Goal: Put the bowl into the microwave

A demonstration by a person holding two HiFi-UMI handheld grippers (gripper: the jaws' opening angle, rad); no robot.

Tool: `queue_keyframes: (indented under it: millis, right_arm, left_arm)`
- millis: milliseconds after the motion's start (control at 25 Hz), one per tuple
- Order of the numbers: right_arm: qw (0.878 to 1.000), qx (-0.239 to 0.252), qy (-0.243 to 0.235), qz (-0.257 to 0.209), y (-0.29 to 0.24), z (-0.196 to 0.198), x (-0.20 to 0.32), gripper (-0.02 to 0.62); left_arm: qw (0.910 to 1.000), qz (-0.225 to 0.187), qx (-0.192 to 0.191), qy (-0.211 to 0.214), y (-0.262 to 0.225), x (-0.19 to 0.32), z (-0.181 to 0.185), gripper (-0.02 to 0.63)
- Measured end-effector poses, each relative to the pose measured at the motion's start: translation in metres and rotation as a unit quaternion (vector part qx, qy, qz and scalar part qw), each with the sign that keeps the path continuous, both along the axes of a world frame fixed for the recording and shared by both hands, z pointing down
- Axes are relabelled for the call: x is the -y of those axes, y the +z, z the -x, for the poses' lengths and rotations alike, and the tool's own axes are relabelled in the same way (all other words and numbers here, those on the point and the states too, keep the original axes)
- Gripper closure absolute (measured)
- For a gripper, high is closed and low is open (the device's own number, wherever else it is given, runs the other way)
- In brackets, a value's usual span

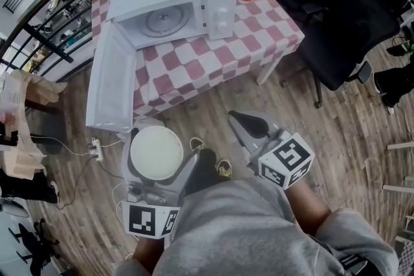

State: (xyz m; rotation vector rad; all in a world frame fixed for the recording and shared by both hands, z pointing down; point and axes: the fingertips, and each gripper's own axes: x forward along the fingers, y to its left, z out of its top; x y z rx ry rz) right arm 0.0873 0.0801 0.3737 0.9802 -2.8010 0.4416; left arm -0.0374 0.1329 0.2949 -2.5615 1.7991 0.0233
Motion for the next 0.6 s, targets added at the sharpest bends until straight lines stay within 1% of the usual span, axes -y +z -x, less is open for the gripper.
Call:
queue_keyframes:
  millis: [320, 600]
  right_arm:
    - [1.000, -0.011, 0.010, 0.004, -0.002, 0.005, 0.029, 0.598]
    - [1.000, -0.021, 0.018, 0.010, 0.000, 0.021, 0.066, 0.598]
  left_arm:
    - [0.9999, 0.007, -0.007, 0.012, 0.004, 0.033, 0.009, 0.069]
    - [0.9996, 0.010, -0.006, 0.026, 0.009, 0.074, 0.023, 0.069]
